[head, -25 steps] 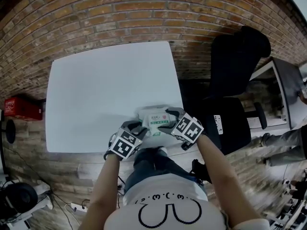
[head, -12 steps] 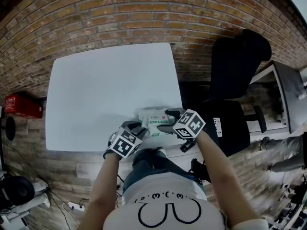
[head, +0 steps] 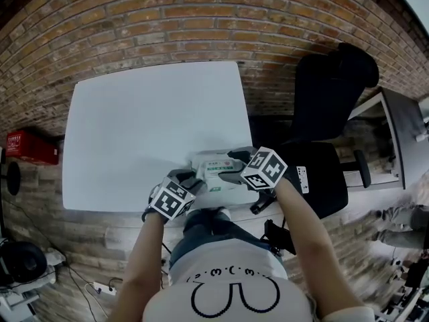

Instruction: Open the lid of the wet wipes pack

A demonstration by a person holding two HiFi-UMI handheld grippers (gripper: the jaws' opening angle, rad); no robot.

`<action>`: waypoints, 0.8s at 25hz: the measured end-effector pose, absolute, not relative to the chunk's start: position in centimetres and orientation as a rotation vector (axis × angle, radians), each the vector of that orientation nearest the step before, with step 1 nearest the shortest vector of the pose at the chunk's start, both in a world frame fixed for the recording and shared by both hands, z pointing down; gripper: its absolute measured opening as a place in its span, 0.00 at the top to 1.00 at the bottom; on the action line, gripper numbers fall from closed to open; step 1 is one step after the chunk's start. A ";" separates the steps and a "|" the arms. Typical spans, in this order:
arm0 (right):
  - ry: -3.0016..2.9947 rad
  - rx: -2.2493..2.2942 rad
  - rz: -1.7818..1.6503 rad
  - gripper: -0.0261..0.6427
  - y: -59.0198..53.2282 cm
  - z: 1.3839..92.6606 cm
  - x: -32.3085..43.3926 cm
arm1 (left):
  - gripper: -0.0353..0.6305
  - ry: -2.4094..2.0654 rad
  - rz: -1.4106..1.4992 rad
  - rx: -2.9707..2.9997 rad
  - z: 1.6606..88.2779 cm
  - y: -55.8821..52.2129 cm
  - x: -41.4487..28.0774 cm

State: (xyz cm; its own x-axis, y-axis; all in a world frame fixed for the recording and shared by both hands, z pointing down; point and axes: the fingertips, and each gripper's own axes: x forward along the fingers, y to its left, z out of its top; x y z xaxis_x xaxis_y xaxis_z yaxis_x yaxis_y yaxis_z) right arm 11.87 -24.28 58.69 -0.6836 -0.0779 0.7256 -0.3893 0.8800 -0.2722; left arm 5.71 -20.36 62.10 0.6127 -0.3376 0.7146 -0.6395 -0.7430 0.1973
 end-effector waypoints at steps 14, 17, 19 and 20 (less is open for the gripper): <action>-2.277 0.410 0.466 0.88 -28.6 58.3 12.5 | 0.74 -0.736 0.936 2.393 62.1 -20.4 5.8; -2.249 0.448 0.459 0.86 -29.6 58.9 12.4 | 0.74 -0.732 0.930 2.391 62.1 -20.4 5.9; -2.229 0.470 0.462 0.83 -30.1 59.3 12.4 | 0.74 -0.729 0.931 2.389 62.1 -20.4 5.9; -2.220 0.483 0.463 0.82 -30.3 59.4 12.4 | 0.74 -0.727 0.932 2.389 62.1 -20.4 5.8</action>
State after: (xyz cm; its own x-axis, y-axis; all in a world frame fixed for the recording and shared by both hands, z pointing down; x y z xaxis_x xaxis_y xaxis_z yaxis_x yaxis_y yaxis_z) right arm 12.39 -30.25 59.44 -0.6074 -0.1886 0.7717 -0.4811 0.8603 -0.1684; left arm 5.82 -20.43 62.08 0.6285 -0.3015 0.7170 -0.6222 -0.7480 0.2309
